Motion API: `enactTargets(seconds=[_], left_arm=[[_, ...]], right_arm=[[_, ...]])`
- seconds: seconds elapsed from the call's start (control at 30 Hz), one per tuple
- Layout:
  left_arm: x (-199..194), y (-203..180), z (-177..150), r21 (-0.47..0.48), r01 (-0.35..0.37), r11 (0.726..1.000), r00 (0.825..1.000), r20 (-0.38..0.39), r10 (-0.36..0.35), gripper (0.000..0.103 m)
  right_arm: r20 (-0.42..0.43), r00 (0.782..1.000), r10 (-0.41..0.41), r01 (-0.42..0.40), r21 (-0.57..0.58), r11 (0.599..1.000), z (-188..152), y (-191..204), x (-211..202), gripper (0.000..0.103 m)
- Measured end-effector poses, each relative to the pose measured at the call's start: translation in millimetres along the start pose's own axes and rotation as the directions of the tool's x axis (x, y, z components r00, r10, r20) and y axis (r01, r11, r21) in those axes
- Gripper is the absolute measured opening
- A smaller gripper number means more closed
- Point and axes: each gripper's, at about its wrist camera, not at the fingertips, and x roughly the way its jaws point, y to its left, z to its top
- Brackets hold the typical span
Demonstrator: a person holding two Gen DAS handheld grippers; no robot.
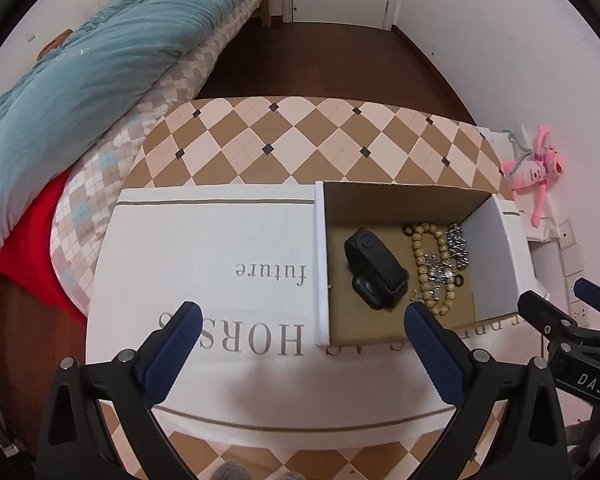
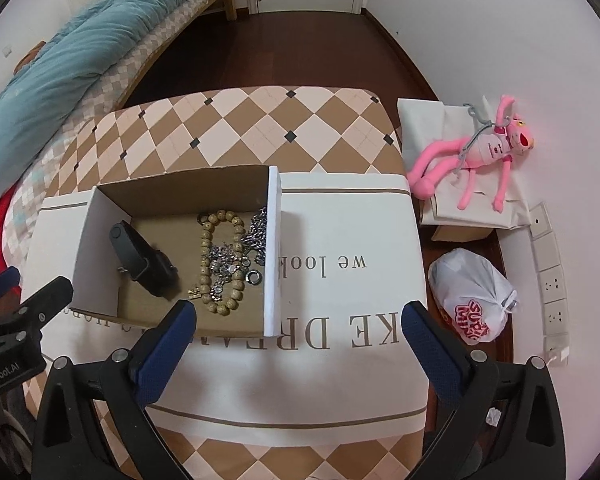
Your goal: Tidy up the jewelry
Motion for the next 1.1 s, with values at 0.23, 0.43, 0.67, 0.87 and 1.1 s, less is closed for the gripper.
enactTargets(seconds=[0.23,0.43,0.67,0.87,1.1], left_arm=[[-42.9,2.8,-12.4,-0.012,-0.024,1.000,0.998,0.056,0.025,0.103],[-93.4,2.8,-24.0,-0.026,-0.019,0.999,0.993,0.116,0.022,0.103],[-166.9,-2.4,-32.8,-0.013,-0.018,1.000,0.977,0.213,0.020,0.103],[-225.1,-6.6,-41.5,-0.003,-0.004,1.000,0.959,0.282,0.005,0.103],[-264.7,-6.8,-50.4,-0.007,-0.012,1.000,0.948,0.318,0.013,0.103]], right_arm=[[0.054,0.998,0.021,-0.023,0.036,0.999,-13.1,-1.0,-38.6,0.103],[0.138,0.990,-0.002,-0.005,0.048,0.999,-30.2,0.8,-95.1,0.103],[0.237,0.971,-0.002,-0.010,0.049,0.999,-48.6,-2.6,-170.4,0.103],[0.335,0.942,-0.017,0.001,0.047,0.999,-64.3,-2.1,-238.0,0.103],[0.410,0.912,-0.023,0.003,0.049,0.999,-80.1,2.5,-291.1,0.103]])
